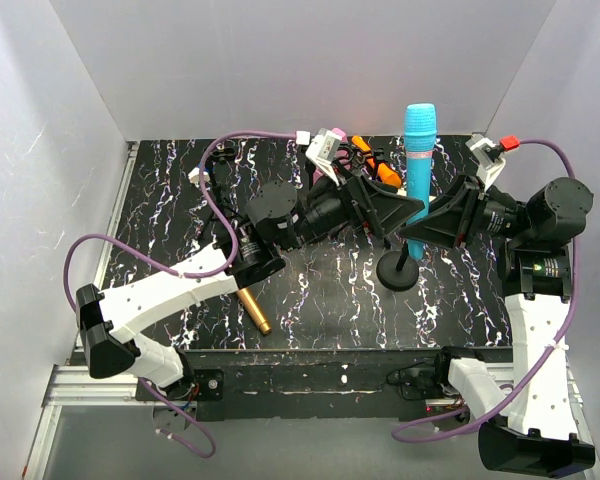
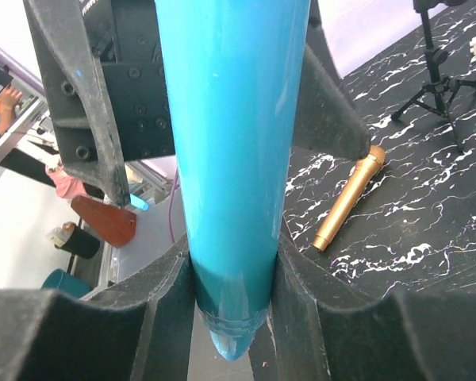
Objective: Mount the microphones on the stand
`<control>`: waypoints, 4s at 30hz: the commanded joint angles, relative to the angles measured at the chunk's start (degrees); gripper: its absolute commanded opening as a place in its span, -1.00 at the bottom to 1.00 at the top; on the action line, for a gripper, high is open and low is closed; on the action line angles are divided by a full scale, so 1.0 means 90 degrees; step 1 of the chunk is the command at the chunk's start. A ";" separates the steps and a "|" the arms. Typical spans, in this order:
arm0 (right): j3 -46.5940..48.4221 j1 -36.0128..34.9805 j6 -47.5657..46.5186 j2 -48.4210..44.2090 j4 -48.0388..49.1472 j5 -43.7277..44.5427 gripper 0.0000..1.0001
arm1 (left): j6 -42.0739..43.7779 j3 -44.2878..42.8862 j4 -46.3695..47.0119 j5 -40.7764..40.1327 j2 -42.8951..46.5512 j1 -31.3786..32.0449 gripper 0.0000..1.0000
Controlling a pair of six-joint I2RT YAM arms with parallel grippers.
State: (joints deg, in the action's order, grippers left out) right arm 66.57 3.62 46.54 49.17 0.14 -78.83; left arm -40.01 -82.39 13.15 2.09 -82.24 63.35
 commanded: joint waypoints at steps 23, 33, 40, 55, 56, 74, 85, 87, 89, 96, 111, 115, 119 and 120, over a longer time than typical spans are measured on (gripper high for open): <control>0.0084 -0.0021 -0.0513 0.0123 0.0277 -0.0939 -0.97 | -0.0135 -0.2857 -0.1998 0.1555 -0.1243 -0.0613 0.43; 0.0055 -0.0031 -0.0620 0.0094 0.0131 -0.1007 -0.97 | -0.0027 -0.2945 -0.1734 0.1936 -0.1331 -0.0662 -1.00; 0.0143 -0.0021 -0.0689 0.0113 -0.0006 -0.0939 0.05 | 0.0187 -0.2692 -0.1705 0.1780 -0.0825 -0.0750 -1.00; 0.0484 0.0310 -0.0806 -0.0238 -0.0006 -0.1251 0.73 | 0.1710 -0.2613 -0.3724 0.0532 0.0894 -0.0897 -1.00; 0.0514 0.0369 -0.0806 -0.0248 -0.0006 -0.1251 0.73 | 0.1866 -0.2623 -0.3949 0.0394 0.1002 -0.0906 -1.00; 0.3715 0.1610 -0.4271 0.1196 -0.5413 0.0925 0.79 | 0.3605 -0.3316 -0.5845 -0.2214 0.1365 -0.0897 -1.00; 0.3620 0.1610 -0.4771 0.0797 -0.5182 0.1366 0.80 | 0.4416 -0.3931 -0.5738 -0.3162 0.0544 -0.1140 -1.00; 0.3522 0.1610 -0.4655 0.0787 -0.5075 0.1278 0.80 | 0.4397 -0.3961 -0.5709 -0.2977 0.0427 -0.1481 -1.00; 0.3405 0.1610 -0.4528 0.0738 -0.4909 0.1200 0.80 | 0.4270 -0.4029 -0.5738 -0.2704 0.0329 -0.1852 -1.00; 0.3219 0.1610 -0.4459 0.0592 -0.4733 0.1093 0.79 | 0.3743 -0.4058 -0.5562 -0.1883 0.0241 -0.3034 -1.00; 0.2634 0.1610 -0.4205 0.0523 -0.4030 0.0585 0.79 | 0.2932 -0.3328 -0.4998 -0.0478 0.0104 -0.5289 -1.00; 0.2467 0.1610 -0.4010 0.0611 -0.3757 0.0458 0.79 | 0.2678 -0.3267 -0.4460 0.0216 -0.0285 -0.5788 -1.00; 0.2399 0.1610 -0.3912 0.0670 -0.3581 0.0350 0.78 | 0.2590 -0.3501 -0.4069 0.0510 -0.0803 -0.5965 -1.00; 0.2379 0.1610 -0.3902 0.0689 -0.3561 0.0331 0.78 | 0.2580 -0.3541 -0.4010 0.0655 -0.0949 -0.5965 -1.00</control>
State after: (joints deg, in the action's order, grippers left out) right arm 88.36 17.93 9.96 54.87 -36.14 -73.80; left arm -15.31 -112.25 -28.05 1.87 -87.74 10.15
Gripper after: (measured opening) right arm 0.892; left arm 0.369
